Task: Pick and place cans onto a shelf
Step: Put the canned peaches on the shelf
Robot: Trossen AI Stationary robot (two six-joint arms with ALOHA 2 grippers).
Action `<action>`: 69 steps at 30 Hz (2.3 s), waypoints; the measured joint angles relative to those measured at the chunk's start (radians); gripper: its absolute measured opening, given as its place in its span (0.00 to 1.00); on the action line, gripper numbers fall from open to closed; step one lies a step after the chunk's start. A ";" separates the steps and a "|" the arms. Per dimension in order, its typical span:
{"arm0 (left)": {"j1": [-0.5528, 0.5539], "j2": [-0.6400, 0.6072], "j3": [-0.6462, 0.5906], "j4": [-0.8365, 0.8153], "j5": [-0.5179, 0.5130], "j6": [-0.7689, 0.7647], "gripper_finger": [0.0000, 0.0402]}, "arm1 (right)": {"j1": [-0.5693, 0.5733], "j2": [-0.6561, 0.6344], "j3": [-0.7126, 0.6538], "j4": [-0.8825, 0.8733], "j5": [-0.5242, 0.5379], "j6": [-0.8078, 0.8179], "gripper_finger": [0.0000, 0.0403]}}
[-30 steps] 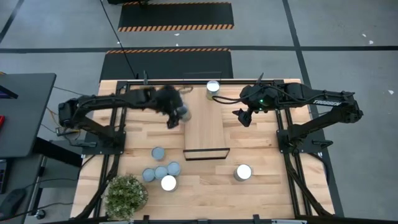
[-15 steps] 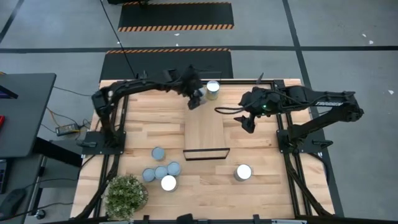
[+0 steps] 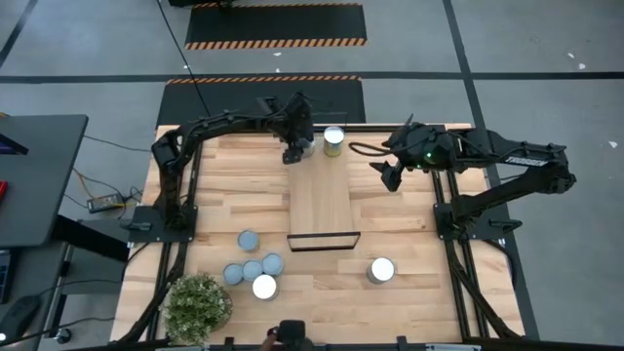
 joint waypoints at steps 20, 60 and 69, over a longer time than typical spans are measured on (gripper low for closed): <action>0.071 0.046 -0.002 -0.022 0.136 0.062 0.77 | -0.055 0.023 0.000 0.086 0.002 -0.004 0.84; -0.039 0.017 -0.001 -0.019 -0.083 0.060 0.98 | -0.055 0.023 0.000 0.086 -0.001 -0.007 0.84; -0.040 -0.009 0.000 0.007 -0.179 0.084 0.98 | -0.055 0.023 0.000 0.088 -0.001 -0.015 0.84</action>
